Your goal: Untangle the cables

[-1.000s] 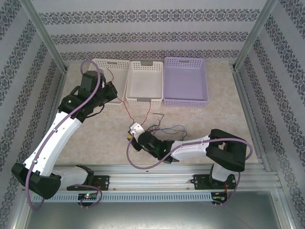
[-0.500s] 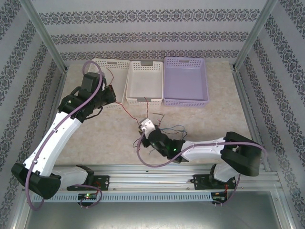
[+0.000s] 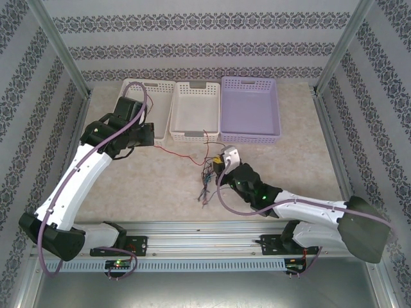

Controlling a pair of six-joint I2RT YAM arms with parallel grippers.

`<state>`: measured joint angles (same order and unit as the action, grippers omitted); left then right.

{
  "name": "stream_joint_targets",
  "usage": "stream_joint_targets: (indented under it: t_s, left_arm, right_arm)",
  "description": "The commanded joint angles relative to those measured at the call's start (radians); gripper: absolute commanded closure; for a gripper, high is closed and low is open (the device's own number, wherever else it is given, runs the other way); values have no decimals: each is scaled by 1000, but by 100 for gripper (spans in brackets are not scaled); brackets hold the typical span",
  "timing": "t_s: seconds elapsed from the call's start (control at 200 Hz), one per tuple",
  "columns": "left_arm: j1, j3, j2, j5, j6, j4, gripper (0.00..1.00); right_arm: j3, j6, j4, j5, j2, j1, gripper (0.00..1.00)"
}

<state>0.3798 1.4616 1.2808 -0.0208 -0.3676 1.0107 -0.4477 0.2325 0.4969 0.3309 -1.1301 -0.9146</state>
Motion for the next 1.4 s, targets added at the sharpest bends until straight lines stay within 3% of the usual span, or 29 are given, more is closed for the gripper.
stream_joint_targets:
  t_s: [0.0,0.09,0.225,0.62,0.744,1.004,1.399]
  left_arm:
    - [3,8,12,138,144,78,100]
    - [5,1,3,202,177,86,100]
    - [11,-4,-40,178,203,92,100]
    - [11,-85,-166,225,239,92,100]
    - [11,-81,-186,167,231,87,100]
    - [-2,32,-175,32,179,32,100]
    - [-87,205,-110,-227,113,-202,100]
  right_arm:
    - [22,56,-22,-36,53,47,100]
    - [-2,53,-38,-51,56,71,100]
    - [-44,63,-85,-53,61,133,100]
    - [-94,282,-246,-221,136,512,100]
    - [-98,306,-276,-276,139,579,100]
    - [-62,329,-230,-402,218,545,100]
    - [-108,284,-350,-479,408,414,100]
